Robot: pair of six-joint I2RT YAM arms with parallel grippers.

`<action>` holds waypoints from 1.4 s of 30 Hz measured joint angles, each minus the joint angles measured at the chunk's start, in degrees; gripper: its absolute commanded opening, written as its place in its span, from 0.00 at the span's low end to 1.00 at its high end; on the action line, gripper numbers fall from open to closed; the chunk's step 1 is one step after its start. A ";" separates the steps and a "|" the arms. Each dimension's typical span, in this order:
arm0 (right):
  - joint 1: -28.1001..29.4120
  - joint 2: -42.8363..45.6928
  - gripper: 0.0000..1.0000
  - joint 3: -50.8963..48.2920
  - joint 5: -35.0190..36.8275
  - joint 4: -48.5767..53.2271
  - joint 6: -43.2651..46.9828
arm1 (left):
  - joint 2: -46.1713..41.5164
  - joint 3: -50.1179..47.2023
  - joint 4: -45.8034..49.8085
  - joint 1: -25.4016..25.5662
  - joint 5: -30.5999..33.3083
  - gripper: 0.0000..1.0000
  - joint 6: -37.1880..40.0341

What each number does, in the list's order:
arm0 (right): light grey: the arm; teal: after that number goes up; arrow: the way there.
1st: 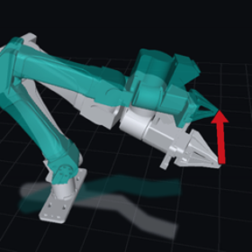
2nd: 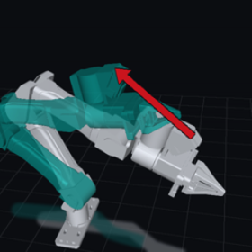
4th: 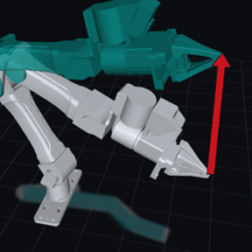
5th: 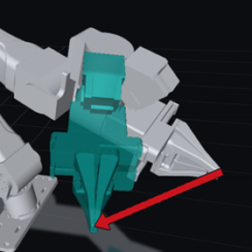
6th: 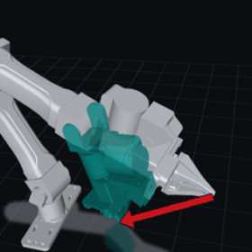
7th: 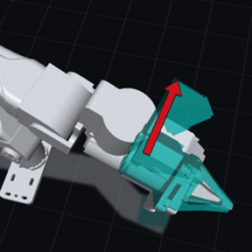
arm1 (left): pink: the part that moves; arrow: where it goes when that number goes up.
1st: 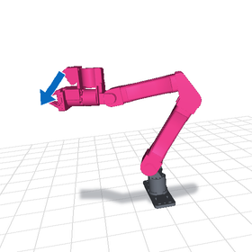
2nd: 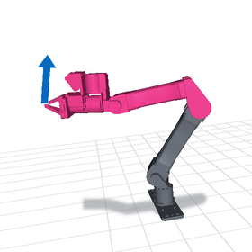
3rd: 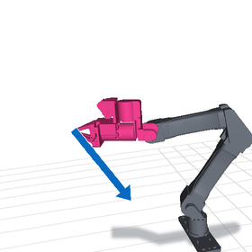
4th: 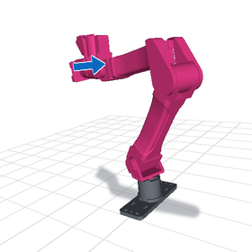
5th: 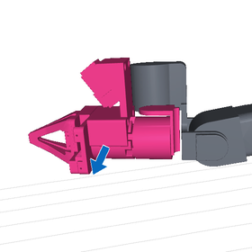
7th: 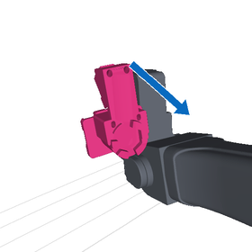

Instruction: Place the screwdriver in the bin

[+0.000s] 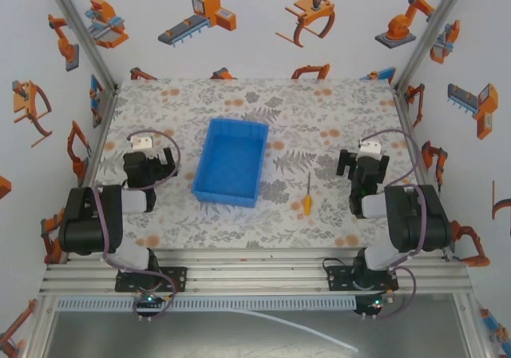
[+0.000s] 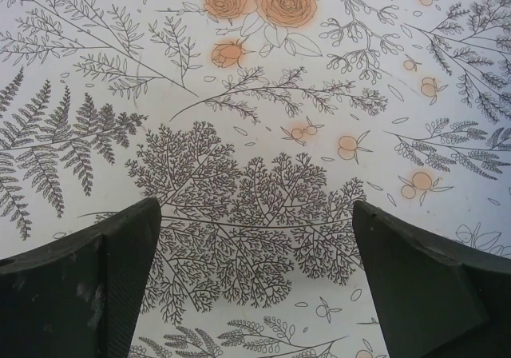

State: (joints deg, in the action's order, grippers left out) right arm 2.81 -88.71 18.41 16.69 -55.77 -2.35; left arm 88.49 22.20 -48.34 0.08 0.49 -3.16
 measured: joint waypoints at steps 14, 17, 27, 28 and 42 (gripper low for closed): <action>0.00 0.00 0.99 0.07 -0.15 0.02 -0.04 | -0.02 0.00 0.00 0.00 0.00 0.97 0.00; 0.00 0.00 0.99 0.09 -0.15 0.02 -0.17 | 0.00 0.00 0.00 0.00 0.00 0.97 0.00; 0.00 0.00 0.99 0.07 -0.17 0.02 -0.20 | 0.00 0.00 0.02 0.00 0.00 0.97 0.00; 0.00 0.00 0.99 0.09 -0.17 0.02 -0.17 | -0.02 0.00 0.02 0.00 0.00 0.97 0.00; -0.11 0.00 0.99 0.09 -0.09 0.92 -0.76 | 0.00 0.20 0.15 0.00 -0.07 0.97 0.00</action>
State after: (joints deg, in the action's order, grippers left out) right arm 2.70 -88.71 18.50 16.60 -54.85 -3.11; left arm 88.49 22.39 -48.18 0.08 0.43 -3.16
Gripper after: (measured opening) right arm 0.992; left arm 0.973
